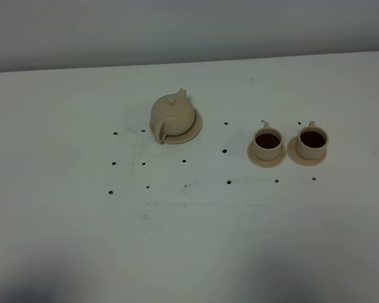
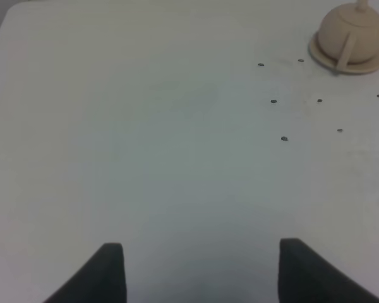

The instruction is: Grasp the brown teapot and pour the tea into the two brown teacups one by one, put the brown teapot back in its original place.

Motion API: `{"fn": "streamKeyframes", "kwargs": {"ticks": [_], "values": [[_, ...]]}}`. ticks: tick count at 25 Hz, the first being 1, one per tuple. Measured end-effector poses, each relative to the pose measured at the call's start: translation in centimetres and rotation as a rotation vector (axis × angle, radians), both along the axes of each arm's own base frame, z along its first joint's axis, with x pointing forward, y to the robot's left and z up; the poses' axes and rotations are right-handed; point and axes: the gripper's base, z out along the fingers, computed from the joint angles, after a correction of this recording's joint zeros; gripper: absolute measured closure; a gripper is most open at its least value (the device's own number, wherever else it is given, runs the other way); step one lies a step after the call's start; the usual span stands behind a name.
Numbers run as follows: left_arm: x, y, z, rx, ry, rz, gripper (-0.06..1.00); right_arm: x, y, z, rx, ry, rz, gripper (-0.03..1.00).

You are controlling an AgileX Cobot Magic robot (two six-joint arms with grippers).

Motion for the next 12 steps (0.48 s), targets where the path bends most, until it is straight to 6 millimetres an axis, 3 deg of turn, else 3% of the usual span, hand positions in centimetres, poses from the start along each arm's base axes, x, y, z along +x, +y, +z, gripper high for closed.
{"fn": "streamKeyframes", "kwargs": {"ticks": [12], "values": [[0.01,0.02,0.00,0.015,0.001,-0.038,0.42,0.00,0.00,0.00,0.000,0.000,0.000,0.48]]}}
